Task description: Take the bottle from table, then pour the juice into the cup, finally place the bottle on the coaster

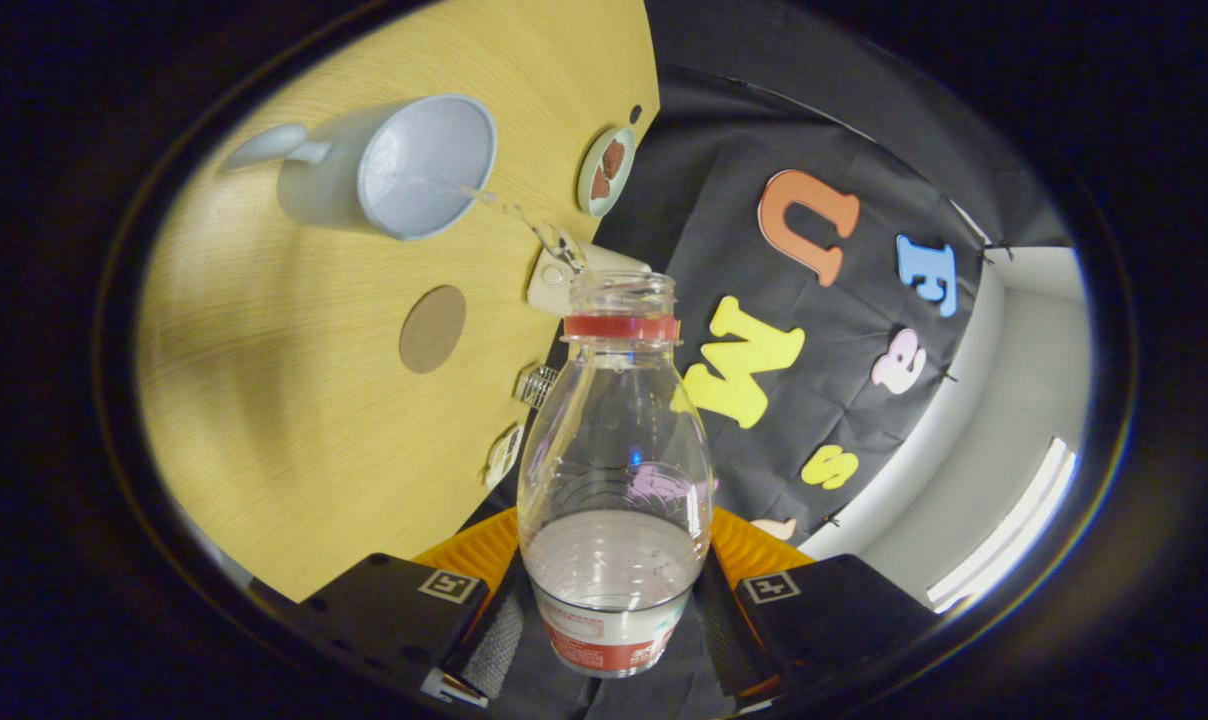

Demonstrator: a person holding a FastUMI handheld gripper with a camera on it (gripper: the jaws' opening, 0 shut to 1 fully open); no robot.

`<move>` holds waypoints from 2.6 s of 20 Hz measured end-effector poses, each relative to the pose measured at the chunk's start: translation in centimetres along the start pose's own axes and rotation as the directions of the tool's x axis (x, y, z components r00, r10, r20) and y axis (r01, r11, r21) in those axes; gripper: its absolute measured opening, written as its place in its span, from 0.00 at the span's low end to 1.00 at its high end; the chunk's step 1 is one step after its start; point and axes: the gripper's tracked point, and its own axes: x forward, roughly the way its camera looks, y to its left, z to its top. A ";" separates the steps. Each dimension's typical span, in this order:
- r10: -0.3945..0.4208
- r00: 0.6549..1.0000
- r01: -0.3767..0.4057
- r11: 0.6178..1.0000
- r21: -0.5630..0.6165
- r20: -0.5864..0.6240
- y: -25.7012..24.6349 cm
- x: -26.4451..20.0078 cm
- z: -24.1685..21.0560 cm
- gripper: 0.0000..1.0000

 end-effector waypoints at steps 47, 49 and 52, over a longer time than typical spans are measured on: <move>-0.153 0.984 0.168 0.968 -0.185 0.091 -2.8 -0.9 2.9 0.80; -0.134 0.985 0.145 0.984 -0.104 0.110 -2.1 -0.8 2.7 0.80; -0.050 0.987 0.035 0.994 0.103 0.155 0.3 -0.5 2.3 0.80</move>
